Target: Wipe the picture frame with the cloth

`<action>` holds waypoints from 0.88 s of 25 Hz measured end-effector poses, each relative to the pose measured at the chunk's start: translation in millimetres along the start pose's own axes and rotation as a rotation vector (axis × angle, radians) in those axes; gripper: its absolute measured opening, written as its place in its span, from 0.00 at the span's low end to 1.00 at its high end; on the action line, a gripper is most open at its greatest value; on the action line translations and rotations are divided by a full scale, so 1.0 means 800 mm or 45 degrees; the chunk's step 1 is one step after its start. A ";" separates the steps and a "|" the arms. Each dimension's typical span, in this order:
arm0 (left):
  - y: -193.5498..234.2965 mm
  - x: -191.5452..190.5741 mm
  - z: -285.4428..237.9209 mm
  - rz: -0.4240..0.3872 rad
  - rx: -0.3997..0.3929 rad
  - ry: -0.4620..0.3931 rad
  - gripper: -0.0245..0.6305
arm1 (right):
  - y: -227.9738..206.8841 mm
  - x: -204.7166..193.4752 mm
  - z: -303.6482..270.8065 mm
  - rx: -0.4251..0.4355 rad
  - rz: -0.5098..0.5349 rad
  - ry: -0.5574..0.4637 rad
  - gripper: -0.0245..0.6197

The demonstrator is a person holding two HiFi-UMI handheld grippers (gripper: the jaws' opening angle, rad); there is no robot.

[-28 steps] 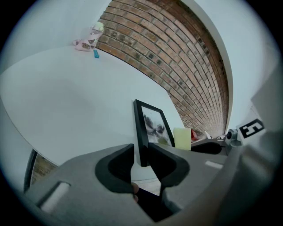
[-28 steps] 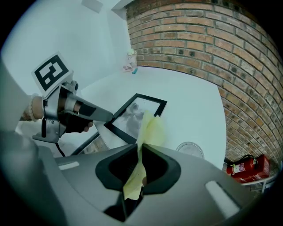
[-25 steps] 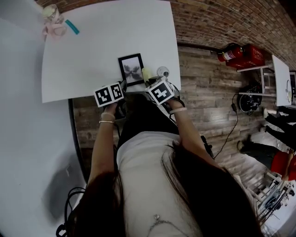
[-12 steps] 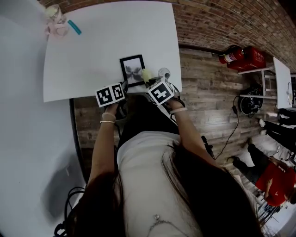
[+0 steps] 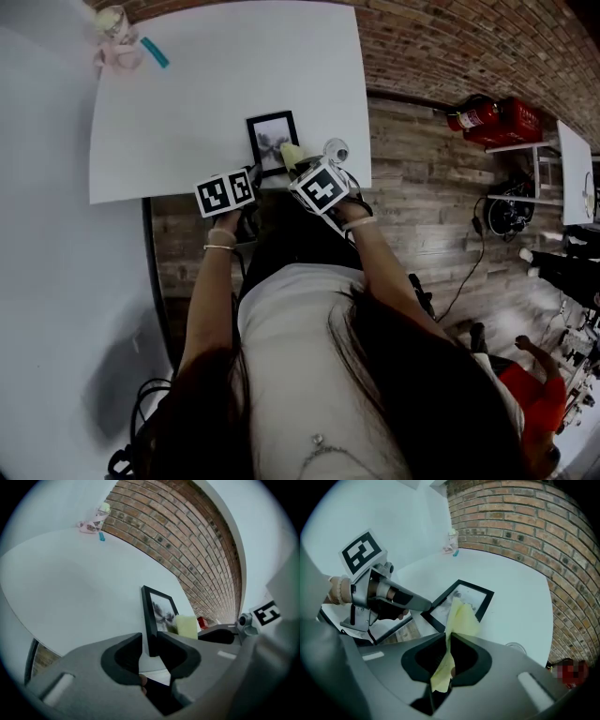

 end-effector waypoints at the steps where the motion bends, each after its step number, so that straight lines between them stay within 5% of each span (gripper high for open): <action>1: 0.000 0.000 0.000 0.000 -0.001 0.000 0.19 | 0.001 0.000 -0.001 0.005 -0.002 0.004 0.10; 22: 0.003 0.003 0.000 -0.004 -0.025 0.002 0.19 | 0.020 0.013 -0.016 0.104 0.006 0.034 0.10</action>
Point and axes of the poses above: the fingertips, and each gripper's own axes: z backward along the fingers, y to its left, x out of its top, the point moved 8 cm from there along z, backward along the fingers, and after that the axes turned 12 degrees about -z, right-handed, at the moved point
